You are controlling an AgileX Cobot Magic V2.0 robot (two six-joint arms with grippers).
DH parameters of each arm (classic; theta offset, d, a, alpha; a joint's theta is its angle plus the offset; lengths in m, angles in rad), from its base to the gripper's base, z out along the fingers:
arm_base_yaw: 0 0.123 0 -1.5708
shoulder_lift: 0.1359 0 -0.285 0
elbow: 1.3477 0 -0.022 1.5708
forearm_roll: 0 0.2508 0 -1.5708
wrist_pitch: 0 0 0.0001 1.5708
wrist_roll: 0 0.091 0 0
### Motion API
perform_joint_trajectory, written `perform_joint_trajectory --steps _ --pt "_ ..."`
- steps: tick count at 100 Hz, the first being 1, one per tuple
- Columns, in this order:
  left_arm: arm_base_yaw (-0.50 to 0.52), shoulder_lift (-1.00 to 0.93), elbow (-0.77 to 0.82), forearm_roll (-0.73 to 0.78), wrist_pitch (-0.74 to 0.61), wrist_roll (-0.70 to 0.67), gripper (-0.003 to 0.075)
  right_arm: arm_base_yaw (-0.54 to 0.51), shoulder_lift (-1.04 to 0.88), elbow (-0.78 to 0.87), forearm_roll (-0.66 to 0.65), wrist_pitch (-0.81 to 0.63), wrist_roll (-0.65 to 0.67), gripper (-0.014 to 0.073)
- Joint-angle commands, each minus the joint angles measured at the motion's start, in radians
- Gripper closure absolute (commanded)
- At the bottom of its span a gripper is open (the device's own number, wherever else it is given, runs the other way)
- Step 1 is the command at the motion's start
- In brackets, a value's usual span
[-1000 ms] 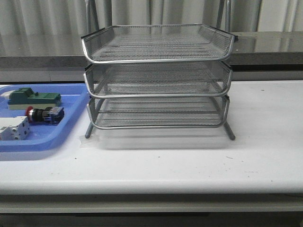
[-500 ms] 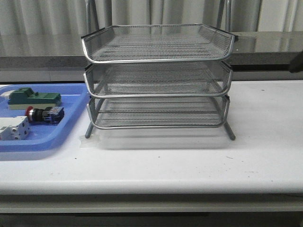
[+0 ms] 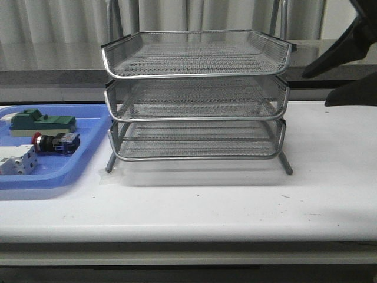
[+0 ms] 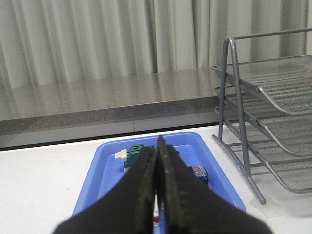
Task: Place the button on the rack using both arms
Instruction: 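Reach the right gripper to the middle wire tray's front rim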
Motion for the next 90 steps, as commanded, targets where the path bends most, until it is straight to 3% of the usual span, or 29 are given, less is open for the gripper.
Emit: perform_joint_trajectory --steps 1,27,90 --pt "0.004 -0.033 0.047 -0.004 -0.081 -0.012 0.0740 -0.005 0.042 -0.033 0.149 0.029 -0.128 0.0234" --pt "0.004 -0.033 0.047 -0.004 -0.081 -0.012 0.0740 -0.005 0.198 -0.074 0.341 0.125 -0.326 0.0234" --pt "0.004 -0.033 0.047 -0.004 -0.081 -0.012 0.0740 -0.005 0.437 -0.247 0.355 0.204 -0.341 0.0261"
